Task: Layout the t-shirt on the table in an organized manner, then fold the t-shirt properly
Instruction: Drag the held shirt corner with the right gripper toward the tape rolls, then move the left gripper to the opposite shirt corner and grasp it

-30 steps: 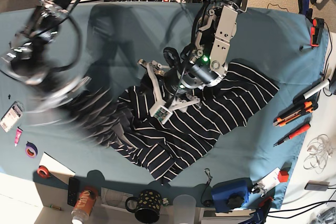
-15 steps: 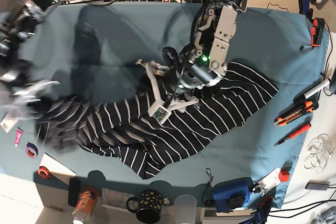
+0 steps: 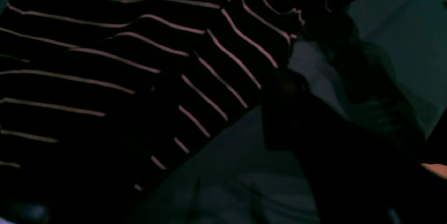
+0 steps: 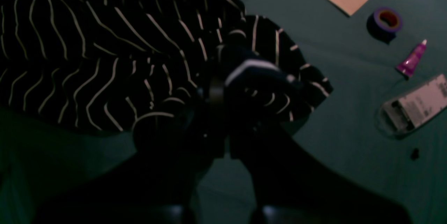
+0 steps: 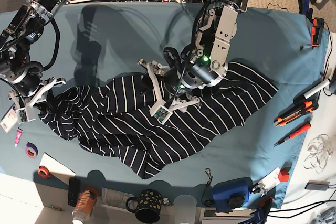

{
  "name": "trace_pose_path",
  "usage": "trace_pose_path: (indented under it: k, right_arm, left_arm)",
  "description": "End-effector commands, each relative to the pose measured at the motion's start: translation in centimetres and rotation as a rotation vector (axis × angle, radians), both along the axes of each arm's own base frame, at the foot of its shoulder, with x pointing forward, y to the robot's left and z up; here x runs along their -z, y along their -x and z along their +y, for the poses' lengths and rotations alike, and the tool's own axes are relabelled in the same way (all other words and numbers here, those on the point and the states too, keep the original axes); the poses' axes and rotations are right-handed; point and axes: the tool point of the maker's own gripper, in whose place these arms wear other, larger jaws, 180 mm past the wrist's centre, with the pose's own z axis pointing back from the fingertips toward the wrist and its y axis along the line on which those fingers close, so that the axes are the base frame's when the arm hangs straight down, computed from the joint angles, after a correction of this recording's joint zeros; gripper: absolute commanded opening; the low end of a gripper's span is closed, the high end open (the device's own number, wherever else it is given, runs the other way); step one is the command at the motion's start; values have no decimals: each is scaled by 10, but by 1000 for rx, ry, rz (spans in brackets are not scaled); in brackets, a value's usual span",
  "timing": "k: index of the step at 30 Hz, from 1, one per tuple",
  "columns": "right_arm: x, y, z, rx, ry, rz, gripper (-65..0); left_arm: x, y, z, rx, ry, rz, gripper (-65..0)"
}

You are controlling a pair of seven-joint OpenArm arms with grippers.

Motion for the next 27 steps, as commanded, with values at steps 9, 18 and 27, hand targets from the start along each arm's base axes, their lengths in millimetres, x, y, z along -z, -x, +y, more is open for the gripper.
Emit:
trace_pose_path:
  k: [9, 18, 27]
  right_arm:
    - [-86, -17, -20, 67, -149, -363, -650]
    - [-81, -17, -25, 89, -119, -342, -650]
    - [-72, -15, -28, 102, -99, -294, -650]
  left_arm:
    - [3, 11, -1, 17, -17, 43, -305]
    - [-14, 42, 23, -57, -22, -27, -305]
    - [10, 45, 149, -351, -337, -118, -305]
